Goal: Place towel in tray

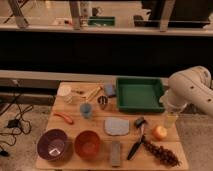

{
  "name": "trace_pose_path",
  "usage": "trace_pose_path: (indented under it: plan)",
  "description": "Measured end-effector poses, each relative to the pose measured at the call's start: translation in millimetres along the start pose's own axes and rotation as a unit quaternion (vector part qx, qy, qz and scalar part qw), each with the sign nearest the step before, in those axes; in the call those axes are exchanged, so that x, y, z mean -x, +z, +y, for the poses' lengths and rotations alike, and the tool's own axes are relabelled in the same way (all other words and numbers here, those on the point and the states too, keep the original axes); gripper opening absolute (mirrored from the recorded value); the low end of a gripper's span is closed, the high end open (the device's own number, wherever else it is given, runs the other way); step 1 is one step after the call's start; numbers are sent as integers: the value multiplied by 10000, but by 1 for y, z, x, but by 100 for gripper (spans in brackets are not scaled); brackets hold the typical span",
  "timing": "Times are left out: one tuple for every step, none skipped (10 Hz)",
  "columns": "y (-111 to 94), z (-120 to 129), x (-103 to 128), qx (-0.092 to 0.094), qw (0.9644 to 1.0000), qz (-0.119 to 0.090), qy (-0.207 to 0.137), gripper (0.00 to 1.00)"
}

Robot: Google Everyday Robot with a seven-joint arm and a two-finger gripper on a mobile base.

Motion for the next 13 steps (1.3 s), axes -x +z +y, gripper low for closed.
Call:
trace_pose_path:
  plan:
    - [0, 0, 0, 0, 10000, 0, 0, 80]
    - [0, 0, 0, 0, 10000, 0, 0, 80]
    - [0, 0, 0, 0, 10000, 0, 0, 80]
    - [0, 0, 0, 0, 10000, -2, -15, 80]
    - [0, 4, 2, 16, 10000, 5, -60, 80]
    - [0, 9, 9, 7, 9999, -11, -131, 80]
    - [0, 14, 22, -3, 9997, -32, -237, 80]
    - [0, 18, 35, -2, 9993, -63, -358, 80]
    - [0, 22, 41, -13, 9989, -49, -463, 80]
    - [0, 29, 50, -22, 9983, -48, -574, 80]
    - [0, 36, 67, -39, 9970, -52, -774, 80]
    - [0, 42, 77, -58, 9958, -39, -909, 80]
    - [2, 47, 83, -60, 9949, -27, -1008, 80]
